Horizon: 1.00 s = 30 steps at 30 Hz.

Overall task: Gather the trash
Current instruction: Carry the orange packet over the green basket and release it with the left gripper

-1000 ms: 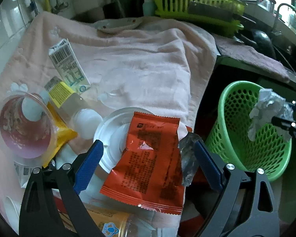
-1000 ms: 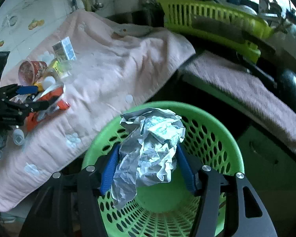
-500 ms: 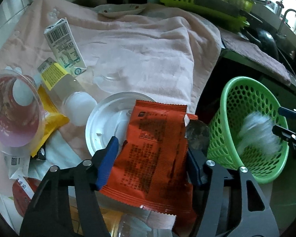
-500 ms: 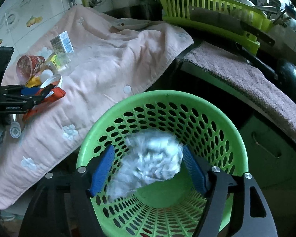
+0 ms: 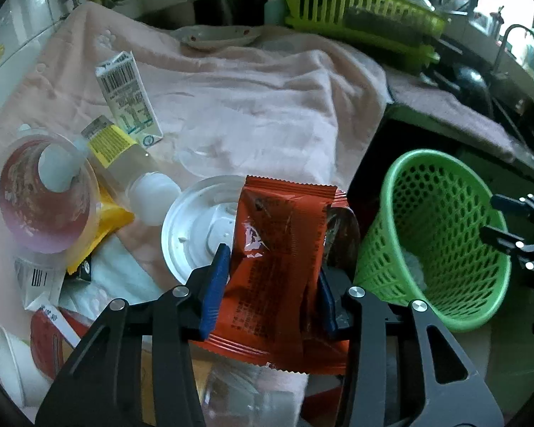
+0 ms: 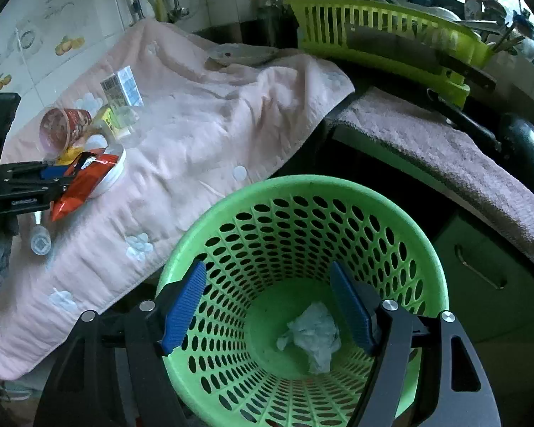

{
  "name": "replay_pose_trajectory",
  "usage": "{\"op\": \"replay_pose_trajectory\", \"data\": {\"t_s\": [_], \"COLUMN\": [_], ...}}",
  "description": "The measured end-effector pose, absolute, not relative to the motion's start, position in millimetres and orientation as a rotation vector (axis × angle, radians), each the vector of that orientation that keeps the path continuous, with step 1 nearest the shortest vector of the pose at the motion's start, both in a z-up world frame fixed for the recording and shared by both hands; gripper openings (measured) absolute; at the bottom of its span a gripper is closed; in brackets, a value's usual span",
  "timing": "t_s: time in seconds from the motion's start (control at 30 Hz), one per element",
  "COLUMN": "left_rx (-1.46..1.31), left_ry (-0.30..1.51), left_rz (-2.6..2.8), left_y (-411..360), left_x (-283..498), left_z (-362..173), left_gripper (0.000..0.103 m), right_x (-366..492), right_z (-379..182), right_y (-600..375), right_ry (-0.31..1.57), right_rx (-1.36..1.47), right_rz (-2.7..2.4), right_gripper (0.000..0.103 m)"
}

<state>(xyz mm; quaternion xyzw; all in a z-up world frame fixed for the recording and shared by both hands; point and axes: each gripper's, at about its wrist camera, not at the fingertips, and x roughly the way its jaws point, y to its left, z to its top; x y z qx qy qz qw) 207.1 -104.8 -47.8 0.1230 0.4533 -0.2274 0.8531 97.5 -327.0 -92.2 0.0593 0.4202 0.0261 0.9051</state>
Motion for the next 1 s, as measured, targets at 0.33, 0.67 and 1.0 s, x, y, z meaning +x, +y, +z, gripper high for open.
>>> {"op": "replay_pose_trajectory", "data": {"t_s": [0.33, 0.67, 1.0], "left_rx": [0.222, 0.229, 0.208], "left_ry": [0.899, 0.937, 0.963], "left_rz": [-0.606, -0.763, -0.779], "left_y": [-140, -213, -250], "left_x": [174, 139, 132], "left_z": [-26, -48, -73], "left_gripper": [0.042, 0.042, 0.06], "right_x": [80, 46, 29], "right_z": [-79, -70, -72], "right_y": [-340, -371, -391], "right_ry": [0.821, 0.774, 0.751], "right_rx": [0.129, 0.138, 0.188], "right_rz": [0.014, -0.078, -0.126], "right_gripper": [0.07, 0.073, 0.074]}}
